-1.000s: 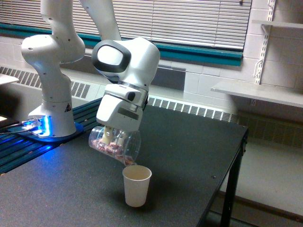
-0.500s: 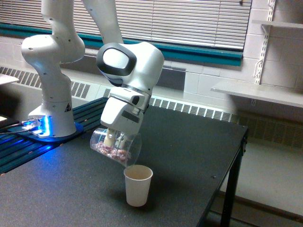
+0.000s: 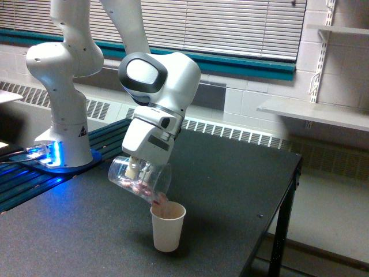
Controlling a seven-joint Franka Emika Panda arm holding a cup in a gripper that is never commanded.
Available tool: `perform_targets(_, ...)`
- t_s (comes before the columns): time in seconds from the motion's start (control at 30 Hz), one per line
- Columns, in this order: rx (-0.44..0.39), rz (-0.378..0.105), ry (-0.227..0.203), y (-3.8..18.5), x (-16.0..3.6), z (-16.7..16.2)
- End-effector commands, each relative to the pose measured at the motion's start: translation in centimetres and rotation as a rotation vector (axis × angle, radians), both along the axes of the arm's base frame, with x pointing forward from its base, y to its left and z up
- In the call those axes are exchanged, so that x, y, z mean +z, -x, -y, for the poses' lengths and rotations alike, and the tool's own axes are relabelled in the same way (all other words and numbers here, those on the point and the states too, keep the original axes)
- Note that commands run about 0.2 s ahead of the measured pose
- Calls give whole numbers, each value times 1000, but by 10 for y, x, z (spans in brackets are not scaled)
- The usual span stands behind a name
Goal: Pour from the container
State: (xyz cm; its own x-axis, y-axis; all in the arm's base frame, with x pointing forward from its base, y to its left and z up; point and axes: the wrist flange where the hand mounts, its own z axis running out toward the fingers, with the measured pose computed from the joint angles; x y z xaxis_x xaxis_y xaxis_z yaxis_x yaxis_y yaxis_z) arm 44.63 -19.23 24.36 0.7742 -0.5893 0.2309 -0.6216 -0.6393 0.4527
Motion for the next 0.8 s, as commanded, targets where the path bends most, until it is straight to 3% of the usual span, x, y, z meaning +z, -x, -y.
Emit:
perform_targets(0.03, 7, 1, 18, -3, 6, 0)
perform_targets(0.57, 25, -14, 15, 0, 1, -5)
perform_targets(0.8, 17, 9, 4, 2, 5, -4)
